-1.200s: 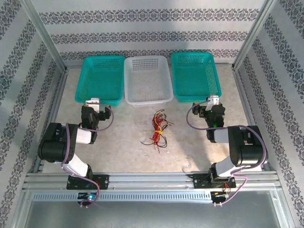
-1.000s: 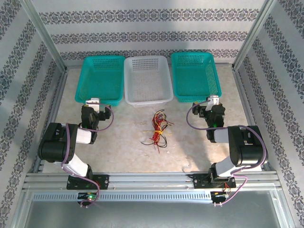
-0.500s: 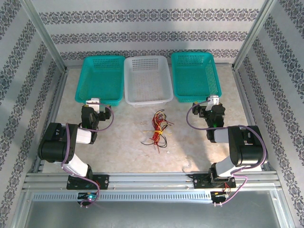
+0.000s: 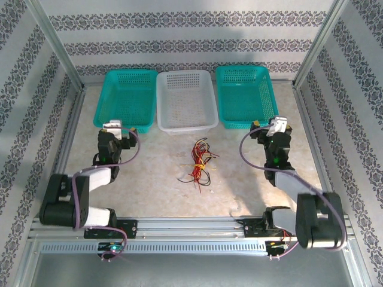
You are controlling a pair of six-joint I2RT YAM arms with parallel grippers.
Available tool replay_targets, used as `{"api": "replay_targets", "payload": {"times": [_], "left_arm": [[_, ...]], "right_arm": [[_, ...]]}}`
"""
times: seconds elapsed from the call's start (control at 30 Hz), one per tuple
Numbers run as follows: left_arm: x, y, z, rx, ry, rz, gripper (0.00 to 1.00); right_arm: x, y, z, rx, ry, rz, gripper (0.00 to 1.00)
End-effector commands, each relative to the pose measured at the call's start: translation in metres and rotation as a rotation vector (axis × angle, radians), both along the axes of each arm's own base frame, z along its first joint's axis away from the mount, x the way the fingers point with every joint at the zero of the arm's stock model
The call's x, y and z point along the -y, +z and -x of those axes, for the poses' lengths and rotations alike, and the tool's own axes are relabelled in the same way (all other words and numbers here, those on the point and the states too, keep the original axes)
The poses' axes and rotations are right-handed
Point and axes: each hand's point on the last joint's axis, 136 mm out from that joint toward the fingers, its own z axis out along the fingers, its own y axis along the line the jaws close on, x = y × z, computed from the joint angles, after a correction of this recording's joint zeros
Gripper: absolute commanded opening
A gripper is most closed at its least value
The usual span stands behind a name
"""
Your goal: Untangle the cables
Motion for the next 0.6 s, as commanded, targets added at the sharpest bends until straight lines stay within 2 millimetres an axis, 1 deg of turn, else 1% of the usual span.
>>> {"api": "replay_targets", "payload": {"times": [0.0,0.1,0.13,0.17,0.2,0.3,0.37,0.43,0.47,0.5,0.53,0.57], "left_arm": [[-0.002,0.003,0.017,-0.047,0.067,0.039,0.99],[-0.001,0.009,0.036,-0.073,0.148,-0.011,0.99],[0.001,0.013,0.042,-0.083,0.169,-0.035,0.99],[0.002,0.017,0.046,-0.089,0.188,-0.048,0.99],[0.003,0.019,0.051,-0.103,0.198,-0.041,0.99],[0.010,0.022,0.064,-0.152,0.205,0.051,0.99],[0.023,0.029,0.072,-0.185,0.165,0.099,0.99],[0.043,0.040,0.077,-0.198,0.090,0.153,0.99],[0.053,0.044,0.079,-0.204,0.050,0.181,0.99],[0.064,0.052,0.081,-0.204,0.008,0.218,0.99],[0.075,0.060,0.082,-0.207,-0.034,0.253,0.99],[0.082,0.068,0.082,-0.208,-0.060,0.276,0.99]], "right_arm": [[0.017,-0.028,0.029,-0.119,-0.124,-0.006,0.98],[0.019,-0.023,0.046,-0.141,-0.153,-0.034,0.98],[0.020,-0.022,0.054,-0.162,-0.175,-0.053,0.98],[0.021,-0.027,0.062,-0.188,-0.189,-0.069,0.98],[0.022,-0.016,0.067,-0.183,-0.205,-0.097,0.98],[0.022,-0.013,0.091,-0.234,-0.234,-0.189,0.98],[0.011,-0.007,0.103,-0.279,-0.203,-0.264,0.99],[-0.010,-0.007,0.112,-0.372,-0.131,-0.319,0.98],[-0.018,-0.009,0.117,-0.430,-0.124,-0.329,0.98],[-0.025,-0.008,0.122,-0.489,-0.126,-0.301,0.98],[-0.032,-0.003,0.129,-0.531,-0.157,-0.254,0.98],[-0.038,0.007,0.132,-0.543,-0.170,-0.189,0.98]]}}
